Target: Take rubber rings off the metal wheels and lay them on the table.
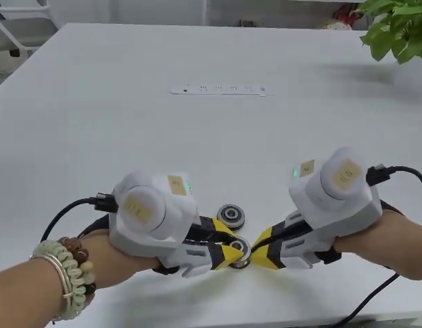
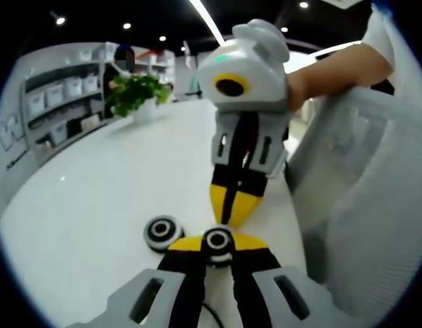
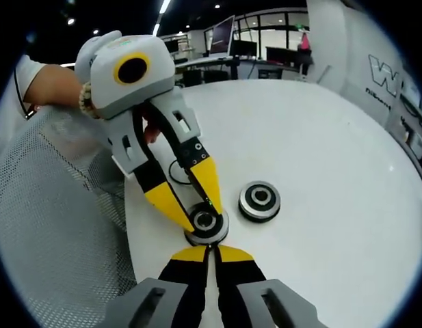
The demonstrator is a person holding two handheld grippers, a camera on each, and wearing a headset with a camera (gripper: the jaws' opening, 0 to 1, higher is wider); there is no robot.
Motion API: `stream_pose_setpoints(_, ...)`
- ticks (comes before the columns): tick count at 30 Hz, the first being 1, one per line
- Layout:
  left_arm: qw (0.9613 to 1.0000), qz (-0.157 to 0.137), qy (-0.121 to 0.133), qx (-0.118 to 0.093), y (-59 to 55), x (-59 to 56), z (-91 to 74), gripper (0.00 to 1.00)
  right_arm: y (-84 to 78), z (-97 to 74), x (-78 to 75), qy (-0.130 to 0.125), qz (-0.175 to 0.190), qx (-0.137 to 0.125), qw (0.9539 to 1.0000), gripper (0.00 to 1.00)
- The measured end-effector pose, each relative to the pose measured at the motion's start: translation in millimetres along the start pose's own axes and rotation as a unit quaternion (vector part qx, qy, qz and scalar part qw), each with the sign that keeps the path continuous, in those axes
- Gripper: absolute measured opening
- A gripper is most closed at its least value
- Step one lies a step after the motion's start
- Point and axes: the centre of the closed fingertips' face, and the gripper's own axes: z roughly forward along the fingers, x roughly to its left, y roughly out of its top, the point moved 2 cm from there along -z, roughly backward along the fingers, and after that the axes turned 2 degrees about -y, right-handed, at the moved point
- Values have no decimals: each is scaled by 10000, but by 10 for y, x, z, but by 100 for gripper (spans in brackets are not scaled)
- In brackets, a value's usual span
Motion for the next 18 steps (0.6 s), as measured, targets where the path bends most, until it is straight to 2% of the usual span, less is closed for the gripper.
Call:
stream_pose_setpoints(4, 10000, 4, 4, -13, -1, -5, -5, 15, -3, 1, -12, -7, 298, 1, 9996, 0)
stream_pose_setpoints(5, 10000, 3, 4, -16, -2, -6, -6, 15, -9, 1, -17, -14, 522, 30, 9986, 0)
stream_pose_setpoints(8, 10000, 6, 6, -23, -3, -6, -8, 15, -11, 8, -37, -34, 808, 92, 9967, 0)
stream_pose_setpoints(10, 10000, 8, 8, -29, -6, -3, -11, 15, -9, 13, -45, -16, 876, 63, 9961, 0)
stream_pose_setpoints(12, 10000, 3, 10, -39, -9, 0, -14, 15, -15, 15, -48, -19, 1157, 47, 9933, 0)
stream_pose_setpoints(14, 10000, -3, 12, -47, -12, 4, -17, 15, -12, 13, -52, -8, 1218, 20, 9925, 0)
stream_pose_setpoints(15, 10000, 1, 12, -49, -13, 4, -17, 15, -13, 11, -53, -5, 1315, 24, 9913, 0)
stream_pose_setpoints(16, 10000, 20, 16, -45, -13, 5, -17, 15, -13, 11, -48, -1, 1623, 35, 9867, 0)
stream_pose_setpoints(18, 10000, 93, 13, -31, -14, 4, -17, 14, -12, 2, -63, 28, 1969, 17, 9804, 0)
